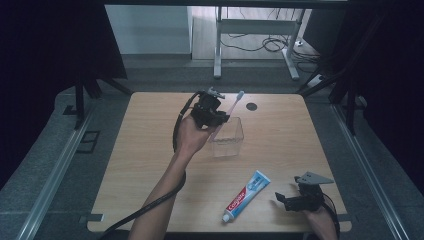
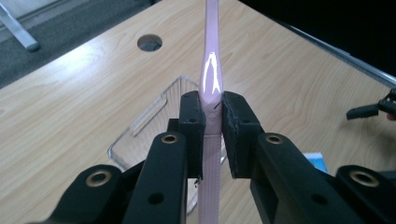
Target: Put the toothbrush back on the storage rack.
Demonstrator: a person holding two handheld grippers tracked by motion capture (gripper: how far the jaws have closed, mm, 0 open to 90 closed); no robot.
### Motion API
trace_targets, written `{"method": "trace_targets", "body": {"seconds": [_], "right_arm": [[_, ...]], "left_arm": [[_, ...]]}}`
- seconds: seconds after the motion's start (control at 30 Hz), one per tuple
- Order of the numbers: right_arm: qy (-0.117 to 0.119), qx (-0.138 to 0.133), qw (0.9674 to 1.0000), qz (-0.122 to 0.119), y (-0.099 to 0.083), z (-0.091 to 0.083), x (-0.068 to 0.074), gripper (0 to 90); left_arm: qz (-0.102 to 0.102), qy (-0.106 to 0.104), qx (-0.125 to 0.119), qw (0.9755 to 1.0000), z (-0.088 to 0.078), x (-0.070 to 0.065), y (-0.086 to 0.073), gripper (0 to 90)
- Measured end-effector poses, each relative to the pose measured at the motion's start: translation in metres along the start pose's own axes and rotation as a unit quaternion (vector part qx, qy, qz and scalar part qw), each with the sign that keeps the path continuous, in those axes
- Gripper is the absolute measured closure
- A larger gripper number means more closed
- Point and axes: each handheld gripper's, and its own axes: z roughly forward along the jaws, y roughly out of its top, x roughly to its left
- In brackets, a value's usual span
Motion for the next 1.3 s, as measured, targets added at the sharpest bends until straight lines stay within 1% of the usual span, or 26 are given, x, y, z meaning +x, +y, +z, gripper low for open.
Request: {"method": "trace_targets", "body": {"seconds": [0.1, 0.37, 0.6, 0.67, 0.83, 0.87, 1.3], "right_arm": [[0.0, -0.001, 1.0, -0.002, 0.0, 0.0, 0.0, 0.0], [0.002, -0.001, 1.0, -0.002, 0.0, 0.0, 0.0, 0.0], [0.002, -0.002, 1.0, -0.004, 0.0, 0.0, 0.0, 0.0], [0.002, -0.002, 1.0, -0.004, 0.0, 0.0, 0.0, 0.0], [0.003, -0.002, 1.0, -0.004, 0.0, 0.0, 0.0, 0.0], [0.003, -0.002, 1.0, -0.004, 0.0, 0.0, 0.0, 0.0], [0.002, -0.002, 1.0, -0.003, 0.001, 0.0, 0.001, 0.0]], "left_arm": [[0.004, 0.004, -0.004, 1.0, 0.005, 0.0, 0.003, 78.8], [0.001, 0.009, -0.012, 0.9999, 0.021, 0.002, 0.007, 78.8], [0.005, 0.016, -0.01, 0.9998, 0.035, 0.004, 0.006, 78.8], [0.003, 0.017, -0.012, 0.9998, 0.038, 0.004, 0.006, 78.8], [0.004, 0.022, -0.013, 0.9997, 0.045, 0.004, 0.003, 78.8], [0.001, 0.021, -0.013, 0.9997, 0.047, 0.005, 0.002, 78.8], [-0.003, 0.024, -0.007, 0.9997, 0.061, 0.01, -0.013, 78.8]]}}
